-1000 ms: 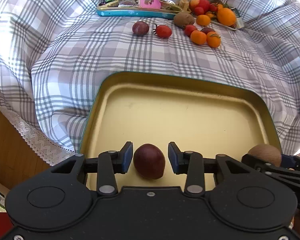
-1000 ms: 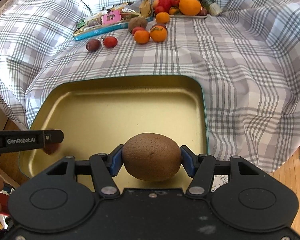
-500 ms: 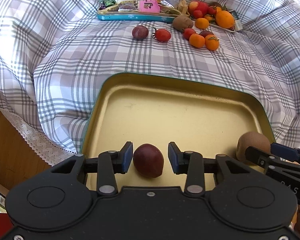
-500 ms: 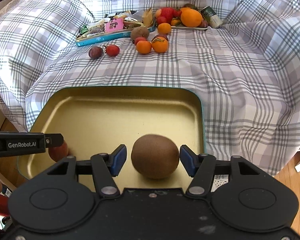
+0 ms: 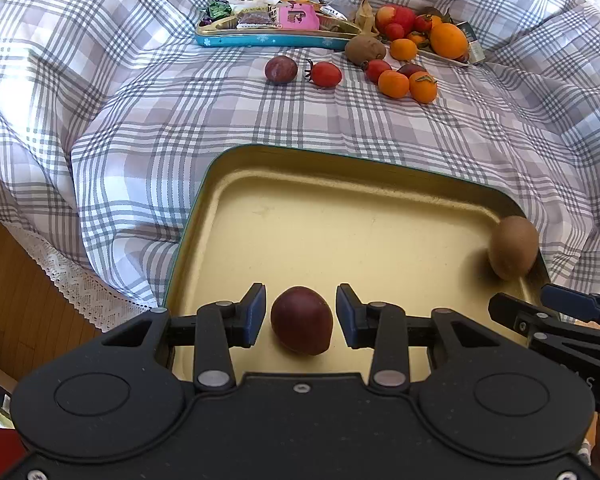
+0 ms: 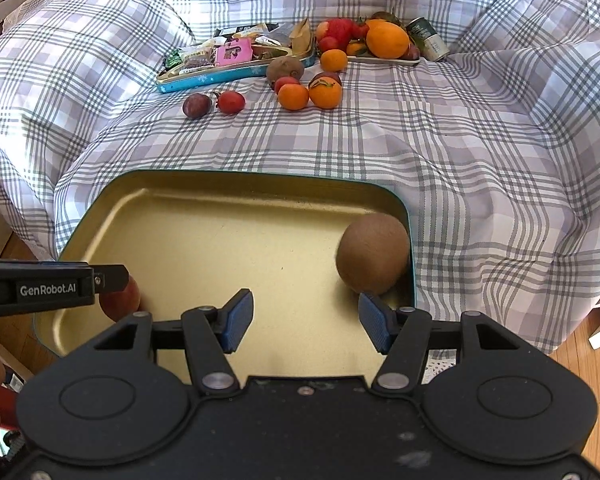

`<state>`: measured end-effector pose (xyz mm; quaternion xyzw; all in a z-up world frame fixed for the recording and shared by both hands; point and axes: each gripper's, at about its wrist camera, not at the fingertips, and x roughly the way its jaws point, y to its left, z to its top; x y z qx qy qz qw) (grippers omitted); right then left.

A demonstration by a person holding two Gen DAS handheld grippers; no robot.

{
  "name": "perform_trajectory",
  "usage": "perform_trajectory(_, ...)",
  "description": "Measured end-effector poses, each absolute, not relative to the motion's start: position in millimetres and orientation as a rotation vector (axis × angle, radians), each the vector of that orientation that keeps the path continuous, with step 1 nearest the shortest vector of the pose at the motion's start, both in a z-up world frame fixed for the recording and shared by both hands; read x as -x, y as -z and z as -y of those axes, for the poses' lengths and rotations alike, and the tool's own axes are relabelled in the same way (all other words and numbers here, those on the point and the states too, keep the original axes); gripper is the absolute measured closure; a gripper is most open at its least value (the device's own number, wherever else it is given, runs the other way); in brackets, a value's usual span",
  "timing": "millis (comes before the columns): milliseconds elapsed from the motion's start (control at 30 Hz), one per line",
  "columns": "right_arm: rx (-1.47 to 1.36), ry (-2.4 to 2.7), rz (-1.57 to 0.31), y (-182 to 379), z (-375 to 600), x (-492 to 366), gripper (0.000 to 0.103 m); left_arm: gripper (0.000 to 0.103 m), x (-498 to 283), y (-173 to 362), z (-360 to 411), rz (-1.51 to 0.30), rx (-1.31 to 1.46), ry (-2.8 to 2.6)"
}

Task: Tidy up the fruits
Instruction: 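Lower the plum into the tray with the left tool while the right tool releases the kiwi, then withdraw both open tools from the tray toward the fruit pile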

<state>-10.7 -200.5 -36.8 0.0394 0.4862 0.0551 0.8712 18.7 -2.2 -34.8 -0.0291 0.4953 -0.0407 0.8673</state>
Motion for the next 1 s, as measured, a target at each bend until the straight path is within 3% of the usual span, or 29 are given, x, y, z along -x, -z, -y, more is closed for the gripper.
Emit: perform_trajectory(1000,-0.071,-0.118,-1.017,36.2,197.8,12.2,0.041,0.056,-18.3,36.9,-1.3,-1.042,0.060,0.066)
